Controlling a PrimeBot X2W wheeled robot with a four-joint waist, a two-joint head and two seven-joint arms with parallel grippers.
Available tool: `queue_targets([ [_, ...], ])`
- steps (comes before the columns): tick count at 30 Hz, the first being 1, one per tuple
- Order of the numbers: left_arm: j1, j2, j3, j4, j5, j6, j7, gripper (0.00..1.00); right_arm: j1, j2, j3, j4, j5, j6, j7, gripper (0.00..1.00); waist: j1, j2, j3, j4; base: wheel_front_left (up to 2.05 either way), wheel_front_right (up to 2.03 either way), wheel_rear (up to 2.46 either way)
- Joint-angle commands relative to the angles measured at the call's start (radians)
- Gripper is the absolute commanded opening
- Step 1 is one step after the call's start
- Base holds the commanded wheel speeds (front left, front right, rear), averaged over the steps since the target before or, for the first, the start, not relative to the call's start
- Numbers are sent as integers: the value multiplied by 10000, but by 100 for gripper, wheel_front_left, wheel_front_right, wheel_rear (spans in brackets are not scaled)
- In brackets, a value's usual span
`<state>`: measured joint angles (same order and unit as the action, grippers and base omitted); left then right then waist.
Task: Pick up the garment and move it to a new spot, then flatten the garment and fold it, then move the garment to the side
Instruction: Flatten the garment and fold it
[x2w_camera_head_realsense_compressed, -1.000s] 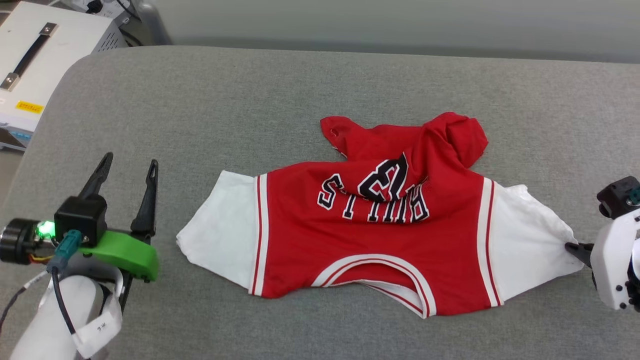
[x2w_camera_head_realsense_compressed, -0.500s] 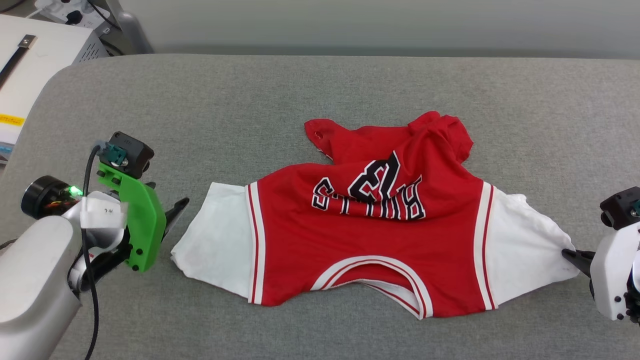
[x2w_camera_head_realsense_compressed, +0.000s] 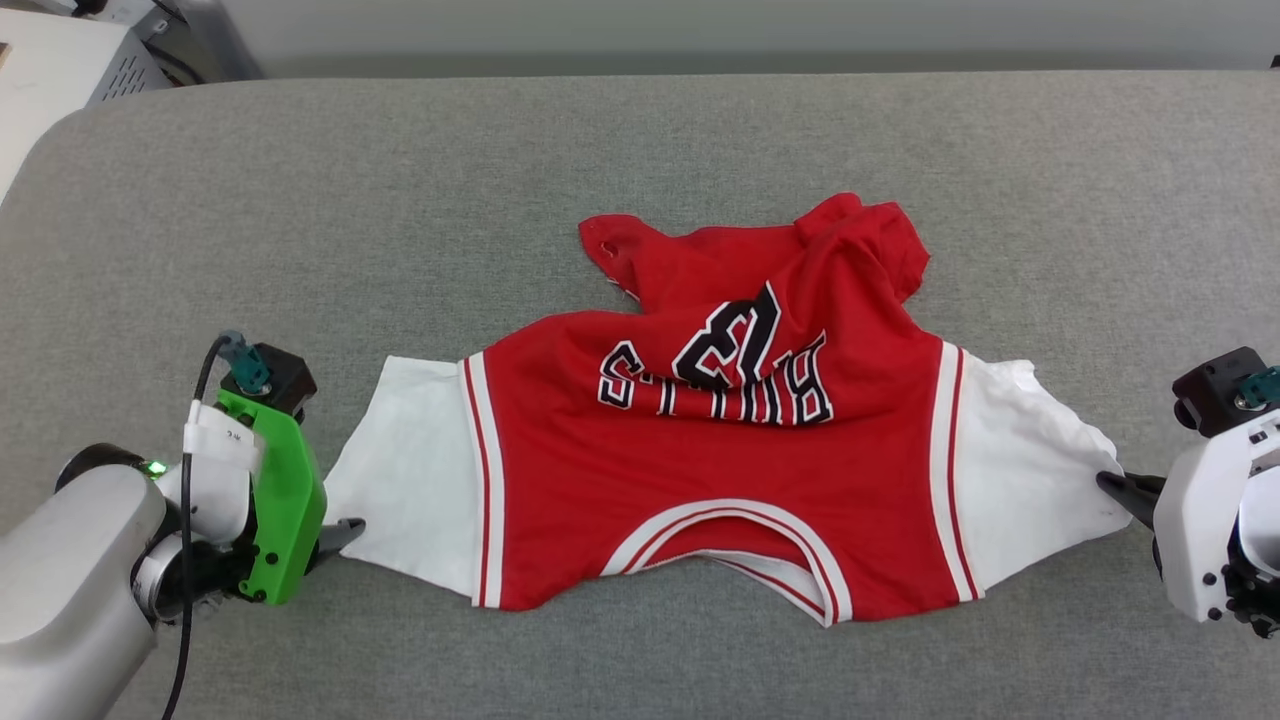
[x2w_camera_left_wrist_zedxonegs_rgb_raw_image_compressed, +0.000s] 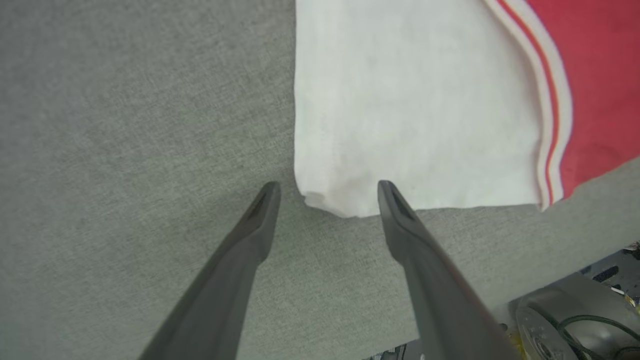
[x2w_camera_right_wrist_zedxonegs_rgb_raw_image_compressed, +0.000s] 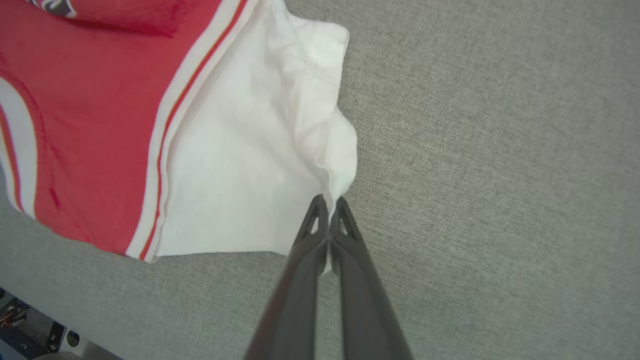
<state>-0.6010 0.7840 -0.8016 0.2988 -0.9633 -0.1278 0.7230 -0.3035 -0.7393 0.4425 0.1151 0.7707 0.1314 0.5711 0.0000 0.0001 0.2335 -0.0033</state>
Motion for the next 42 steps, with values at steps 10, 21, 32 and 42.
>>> queue_targets([
  [10,-19,-533,-1323,813,-193,-28,-251,0,62,307,-101,-240,-259,-7,233,0,0,-1,280,-155,0,0,0],
  [21,97,-89,-1196,470,-482,-28,-2943,0,389,425,-440,-558,-266,-7,-352,0,0,-1,-433,-118,0,0,0],
  [32,45,827,-166,-2183,26,143,-5628,0,667,542,-2182,-1954,-124,-7,-1149,0,0,-1,-1204,22,0,0,0],
  [42,-918,1156,834,-4676,944,1095,-6591,0,-25,660,-3733,-3286,-63,-7,-1325,0,0,-1,-1427,-28,0,0,0],
])
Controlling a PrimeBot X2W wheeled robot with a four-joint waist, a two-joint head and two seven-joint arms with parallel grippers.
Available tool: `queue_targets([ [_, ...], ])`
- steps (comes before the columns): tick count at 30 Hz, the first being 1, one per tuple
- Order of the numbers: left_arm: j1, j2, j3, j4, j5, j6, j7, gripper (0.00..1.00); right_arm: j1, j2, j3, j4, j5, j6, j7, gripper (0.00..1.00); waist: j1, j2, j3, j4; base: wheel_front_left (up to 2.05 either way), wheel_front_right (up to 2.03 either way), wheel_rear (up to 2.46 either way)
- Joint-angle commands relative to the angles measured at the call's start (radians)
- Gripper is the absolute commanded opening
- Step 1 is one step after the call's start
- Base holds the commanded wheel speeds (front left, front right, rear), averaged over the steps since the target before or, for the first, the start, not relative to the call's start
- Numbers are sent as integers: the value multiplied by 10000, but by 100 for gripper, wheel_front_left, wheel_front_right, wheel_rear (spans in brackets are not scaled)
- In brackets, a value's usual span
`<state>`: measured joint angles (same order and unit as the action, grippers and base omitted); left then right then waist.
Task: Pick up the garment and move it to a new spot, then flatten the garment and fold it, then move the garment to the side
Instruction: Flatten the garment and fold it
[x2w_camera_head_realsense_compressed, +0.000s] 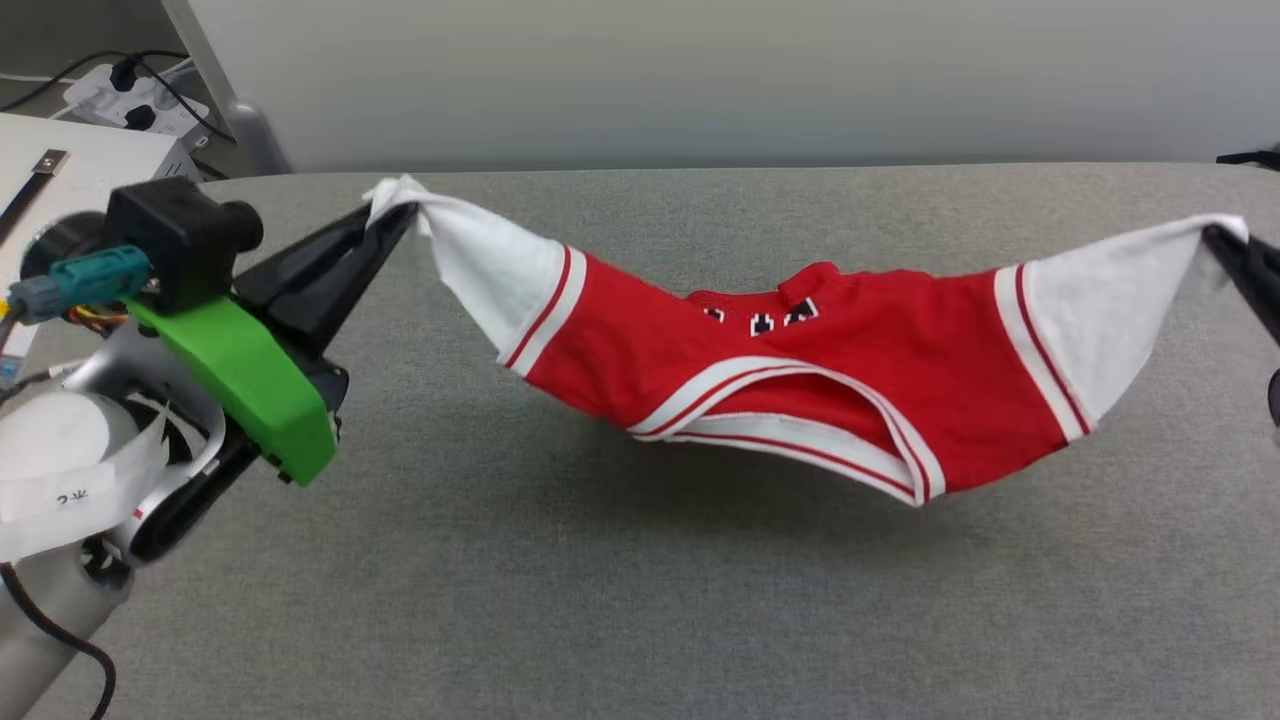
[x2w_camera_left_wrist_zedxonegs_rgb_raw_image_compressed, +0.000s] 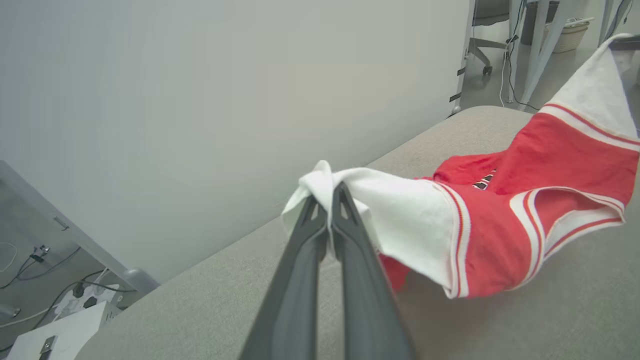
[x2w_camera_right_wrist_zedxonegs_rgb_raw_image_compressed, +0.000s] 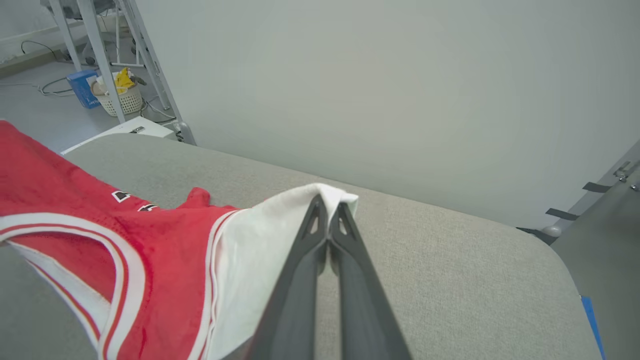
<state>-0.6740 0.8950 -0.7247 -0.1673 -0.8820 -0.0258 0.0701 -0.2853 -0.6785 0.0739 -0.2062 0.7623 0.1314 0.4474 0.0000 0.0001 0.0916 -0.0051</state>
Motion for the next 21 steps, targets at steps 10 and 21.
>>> queue_targets([
  [10,-2245,-851,697,-238,820,290,-495,0,-2455,287,-213,-379,-184,-7,-489,0,0,-1,327,-124,0,0,0],
  [21,-5651,-2498,871,2074,1590,-96,-668,0,-6581,987,779,1832,-796,-7,-845,0,0,-1,1922,-312,0,0,0],
])
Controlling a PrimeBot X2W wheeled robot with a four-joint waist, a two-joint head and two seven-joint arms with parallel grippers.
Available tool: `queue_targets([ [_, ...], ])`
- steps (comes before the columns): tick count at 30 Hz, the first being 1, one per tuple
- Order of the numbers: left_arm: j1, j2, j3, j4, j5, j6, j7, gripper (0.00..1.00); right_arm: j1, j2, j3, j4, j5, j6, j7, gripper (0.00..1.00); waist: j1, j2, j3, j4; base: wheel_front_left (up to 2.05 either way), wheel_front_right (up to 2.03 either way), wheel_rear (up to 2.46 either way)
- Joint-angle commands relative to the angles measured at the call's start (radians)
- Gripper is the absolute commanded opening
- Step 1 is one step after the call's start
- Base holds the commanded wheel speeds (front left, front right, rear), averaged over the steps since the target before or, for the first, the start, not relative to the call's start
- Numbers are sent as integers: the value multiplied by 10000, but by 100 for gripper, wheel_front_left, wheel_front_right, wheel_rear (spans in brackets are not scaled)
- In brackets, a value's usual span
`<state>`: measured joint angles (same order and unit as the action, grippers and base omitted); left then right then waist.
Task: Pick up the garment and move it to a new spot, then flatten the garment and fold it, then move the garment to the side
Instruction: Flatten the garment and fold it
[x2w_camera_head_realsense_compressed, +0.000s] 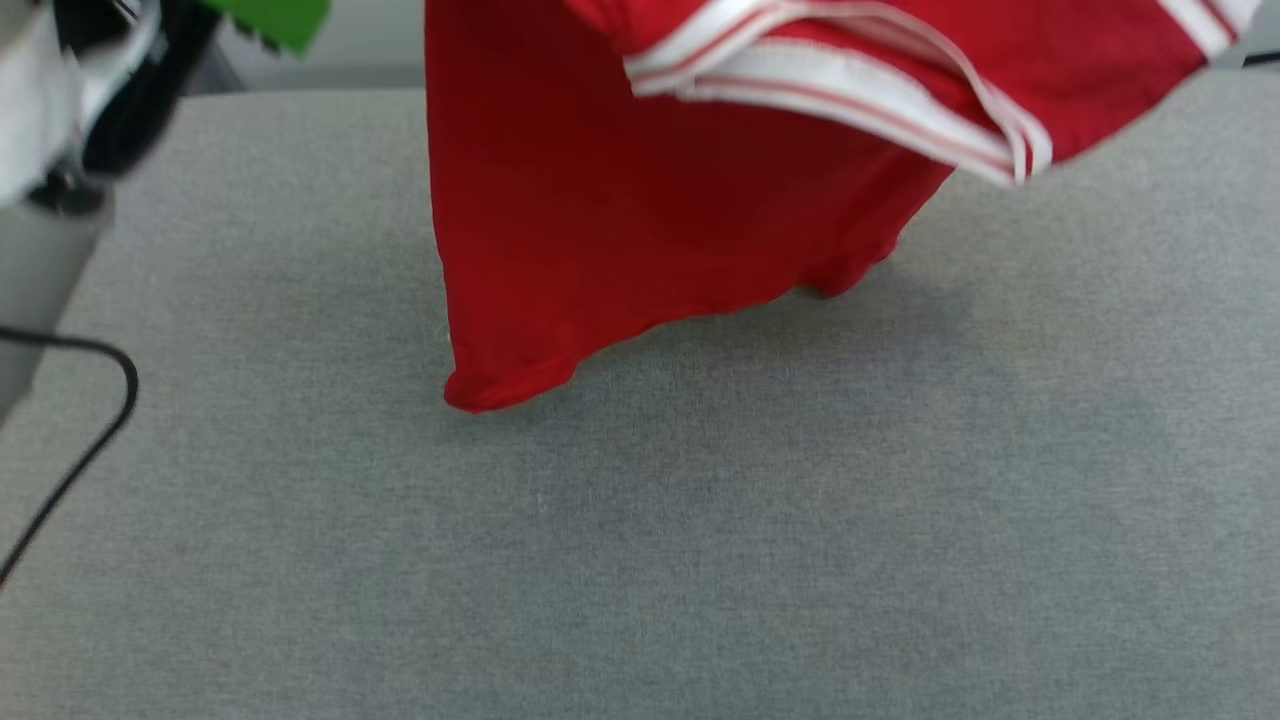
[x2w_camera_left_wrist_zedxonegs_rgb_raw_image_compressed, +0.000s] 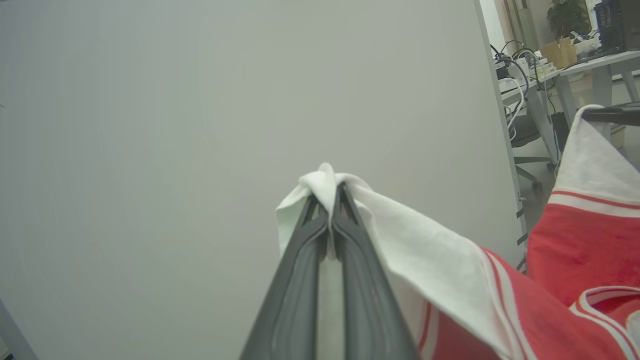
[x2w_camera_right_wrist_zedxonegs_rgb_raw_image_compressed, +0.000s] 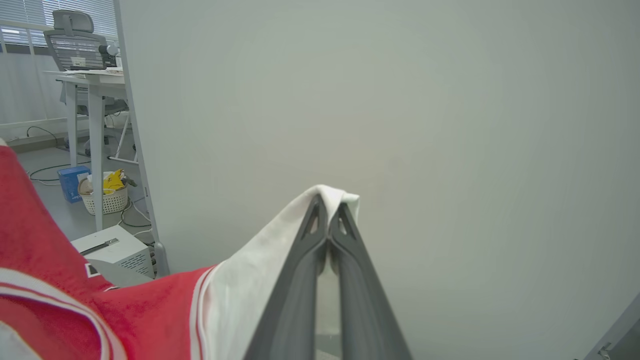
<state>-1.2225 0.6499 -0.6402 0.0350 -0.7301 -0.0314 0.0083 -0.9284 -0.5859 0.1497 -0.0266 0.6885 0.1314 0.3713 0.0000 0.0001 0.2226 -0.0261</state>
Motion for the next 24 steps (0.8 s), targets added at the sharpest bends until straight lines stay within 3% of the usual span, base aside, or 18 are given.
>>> queue_targets([
  [1,-489,-145,7,323,175,-109,-58,0,-534,149,85,312,-88,-7,-129,0,0,-1,787,-125,0,0,0],
  [12,-4113,-1076,-141,3040,1268,-619,-490,0,-5339,551,1250,3485,-1230,-7,-1038,0,0,-1,2652,-273,0,0,0],
  [24,-5502,-1316,73,4128,1549,-375,-736,0,-8602,1020,2353,6532,-2063,-7,-2275,0,0,-1,3702,-345,0,0,0],
])
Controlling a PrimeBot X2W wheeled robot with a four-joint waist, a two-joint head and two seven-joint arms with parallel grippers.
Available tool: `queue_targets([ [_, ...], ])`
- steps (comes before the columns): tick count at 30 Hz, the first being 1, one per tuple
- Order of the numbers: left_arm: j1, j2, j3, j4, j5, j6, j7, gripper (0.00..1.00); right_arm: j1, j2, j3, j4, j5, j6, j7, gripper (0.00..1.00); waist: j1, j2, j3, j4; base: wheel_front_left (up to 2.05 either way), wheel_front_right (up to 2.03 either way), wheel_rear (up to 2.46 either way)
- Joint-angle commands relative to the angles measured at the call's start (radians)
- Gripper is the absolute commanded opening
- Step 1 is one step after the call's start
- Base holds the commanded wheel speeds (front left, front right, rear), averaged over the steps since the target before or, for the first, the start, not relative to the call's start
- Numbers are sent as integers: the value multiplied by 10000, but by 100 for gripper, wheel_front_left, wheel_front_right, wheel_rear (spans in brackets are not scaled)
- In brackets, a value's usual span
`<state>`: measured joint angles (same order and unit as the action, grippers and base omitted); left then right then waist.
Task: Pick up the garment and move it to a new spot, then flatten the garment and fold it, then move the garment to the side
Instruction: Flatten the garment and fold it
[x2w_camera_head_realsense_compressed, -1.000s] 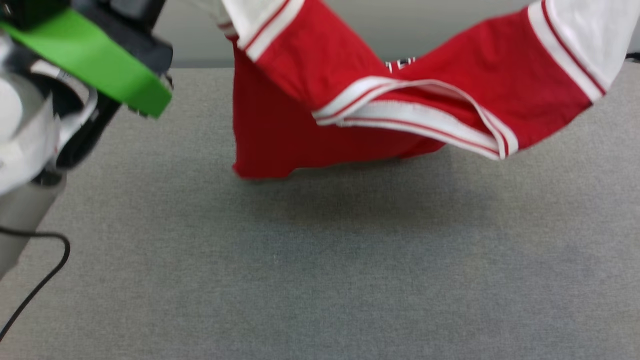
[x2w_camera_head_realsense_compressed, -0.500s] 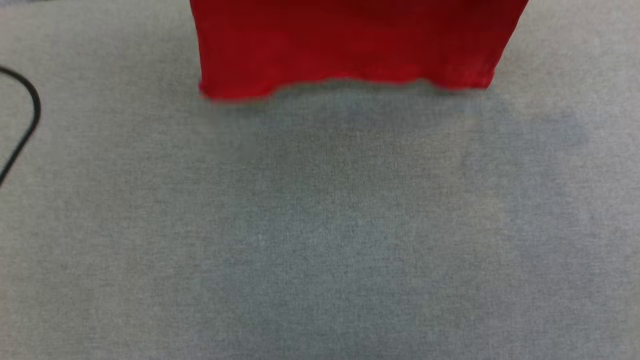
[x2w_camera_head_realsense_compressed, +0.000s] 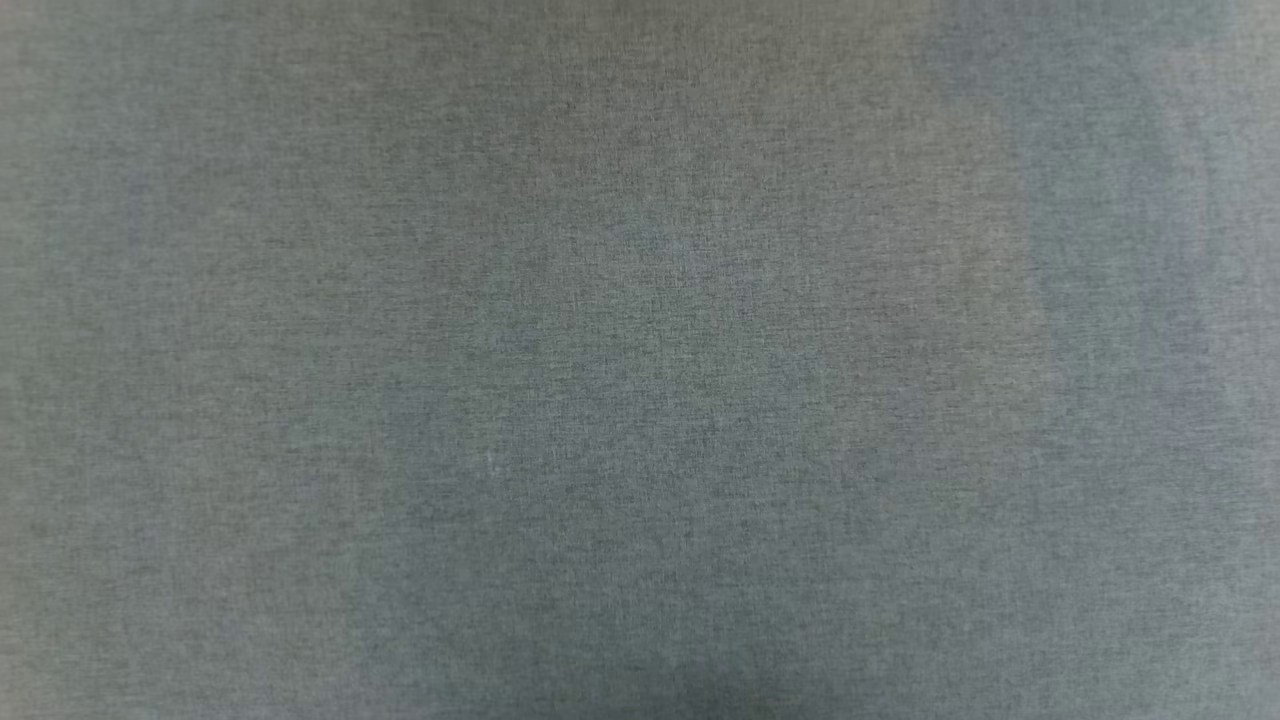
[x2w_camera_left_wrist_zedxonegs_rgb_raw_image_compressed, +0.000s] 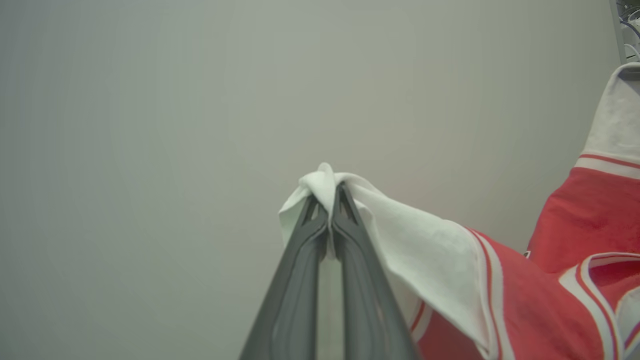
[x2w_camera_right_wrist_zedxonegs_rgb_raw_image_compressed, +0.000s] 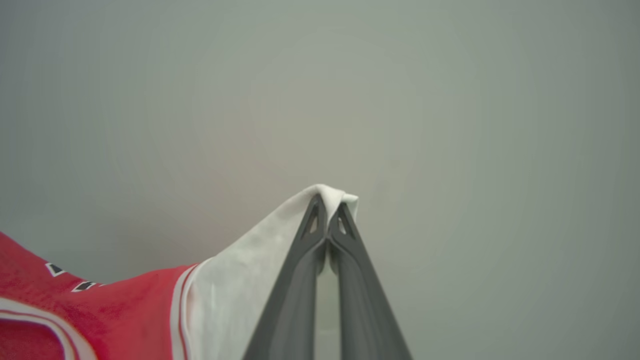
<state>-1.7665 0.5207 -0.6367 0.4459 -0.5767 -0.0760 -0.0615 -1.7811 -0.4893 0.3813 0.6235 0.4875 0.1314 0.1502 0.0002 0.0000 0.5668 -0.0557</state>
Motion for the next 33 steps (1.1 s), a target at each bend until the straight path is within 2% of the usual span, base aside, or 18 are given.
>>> queue_targets([
  [1,47,13,68,43,4,127,-140,0,-162,141,145,296,-46,-7,-177,0,-2,0,311,-62,0,0,0],
  [7,791,340,-46,-135,28,179,-410,0,-82,393,840,1230,254,-7,-849,0,-2,0,427,-55,0,0,0],
  [12,1773,745,-184,-418,-36,157,-634,0,659,246,1601,1404,682,-7,-1504,0,-2,0,181,5,0,0,0],
  [14,2219,913,-211,-528,-59,275,-696,0,1119,160,1881,1345,974,-7,-1750,0,-2,0,-17,-14,0,0,0],
  [18,3574,1056,-354,-746,-335,469,-844,0,2292,-150,2518,987,1477,-7,-2193,0,-2,0,-531,37,0,0,0],
  [23,5822,1494,-347,-1325,-786,984,-1300,0,4207,-626,3030,250,2156,-7,-2626,0,-2,0,-1332,86,0,0,0],
  [29,8422,1867,-49,-1922,-1594,1489,-1763,0,6526,-1044,3213,-526,2633,-7,-2934,0,-2,0,-2189,175,0,0,0],
  [33,10194,1833,123,-2311,-2089,1774,-1920,0,8238,-1492,3189,-1152,2779,-7,-2952,0,-2,0,-2758,362,0,0,0],
])
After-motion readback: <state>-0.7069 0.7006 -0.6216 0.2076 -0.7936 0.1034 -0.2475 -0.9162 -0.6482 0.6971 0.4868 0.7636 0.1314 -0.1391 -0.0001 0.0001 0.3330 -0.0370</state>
